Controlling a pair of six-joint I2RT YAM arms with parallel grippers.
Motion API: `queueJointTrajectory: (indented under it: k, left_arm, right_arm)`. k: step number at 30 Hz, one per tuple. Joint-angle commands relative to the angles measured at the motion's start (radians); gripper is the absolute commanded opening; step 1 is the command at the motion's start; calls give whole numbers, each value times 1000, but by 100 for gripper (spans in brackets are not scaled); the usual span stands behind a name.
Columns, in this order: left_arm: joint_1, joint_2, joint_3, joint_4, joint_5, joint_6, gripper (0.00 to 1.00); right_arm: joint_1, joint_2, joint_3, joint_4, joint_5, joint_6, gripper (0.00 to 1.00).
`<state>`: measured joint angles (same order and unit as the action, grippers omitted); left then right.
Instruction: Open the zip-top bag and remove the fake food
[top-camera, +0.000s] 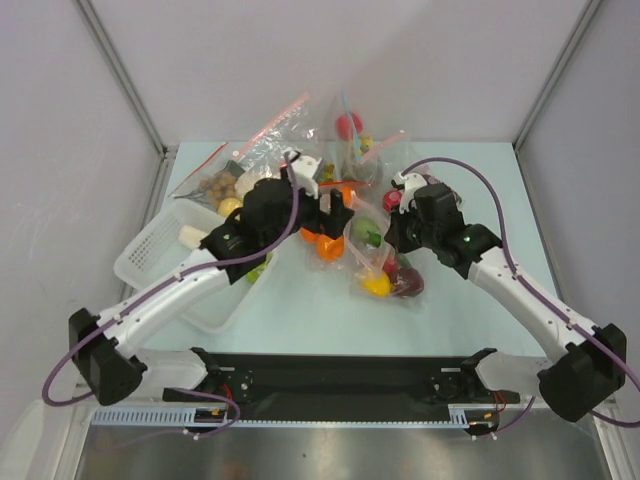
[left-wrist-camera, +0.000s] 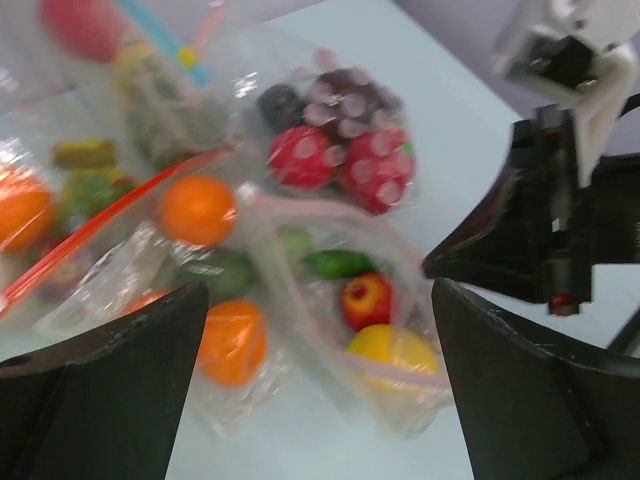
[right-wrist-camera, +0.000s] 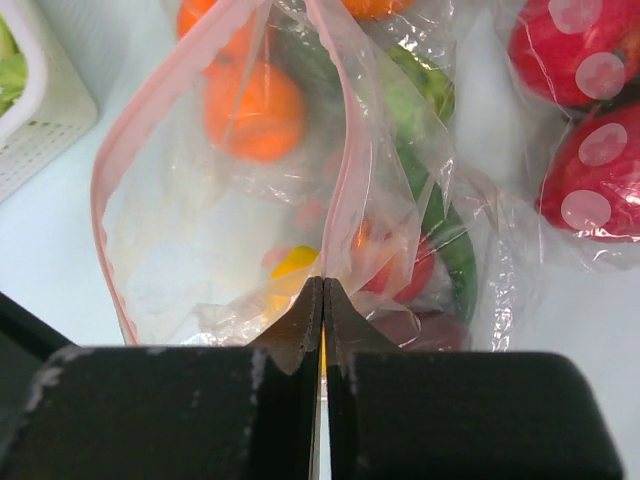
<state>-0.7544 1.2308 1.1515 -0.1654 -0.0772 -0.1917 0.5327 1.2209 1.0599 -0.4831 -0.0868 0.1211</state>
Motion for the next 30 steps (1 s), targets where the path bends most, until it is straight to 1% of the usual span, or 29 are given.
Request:
queueJointTrajectory:
  k: [1, 4, 7, 8, 10, 11, 14, 15, 19, 21, 24, 27, 28, 30]
  left_arm:
    - [-60, 87, 102, 70, 70, 26, 98]
    - [-85, 157, 143, 98, 102, 14, 98]
    - [-86, 229, 192, 49, 100, 5, 95]
    - [-86, 245, 197, 32, 105, 5, 91]
    - [-86, 265, 194, 17, 97, -8, 88]
    - [-86, 266, 188, 10, 97, -11, 85]
    - [-86, 234, 125, 56, 144, -18, 84]
    - [-88, 219, 82, 100, 151, -25, 84]
    - [-88, 153, 10, 161, 165, -29, 84]
    - [-89, 142, -18, 214, 204, -31, 84]
    - [-91, 141, -45, 247, 255, -34, 83]
    - [-91, 183, -33, 222, 272, -29, 76]
    - [-91, 196, -29, 208, 272, -29, 71]
    - [-91, 239, -1, 182, 264, -25, 64]
  right_arm:
    - [26, -61, 52, -43, 2, 0, 0]
    - [61, -80, 78, -66, 18, -3, 0]
    - [93, -98, 92, -75, 42, 2, 0]
    - [101, -101, 95, -78, 50, 6, 0]
    - [104, -115, 95, -78, 61, 12, 0]
    - [105, -119, 95, -78, 70, 12, 0]
    - [105, -124, 94, -77, 87, 18, 0]
    - [105, -126, 94, -80, 87, 20, 0]
    - [104, -110, 95, -81, 122, 18, 0]
    - [105, -104, 92, -81, 133, 18, 0]
    - [105, -98, 94, -87, 154, 18, 0]
    - [105, -107, 91, -80, 147, 25, 0]
    - [105, -110, 89, -77, 139, 28, 0]
    - [105, -110, 94, -74, 130, 22, 0]
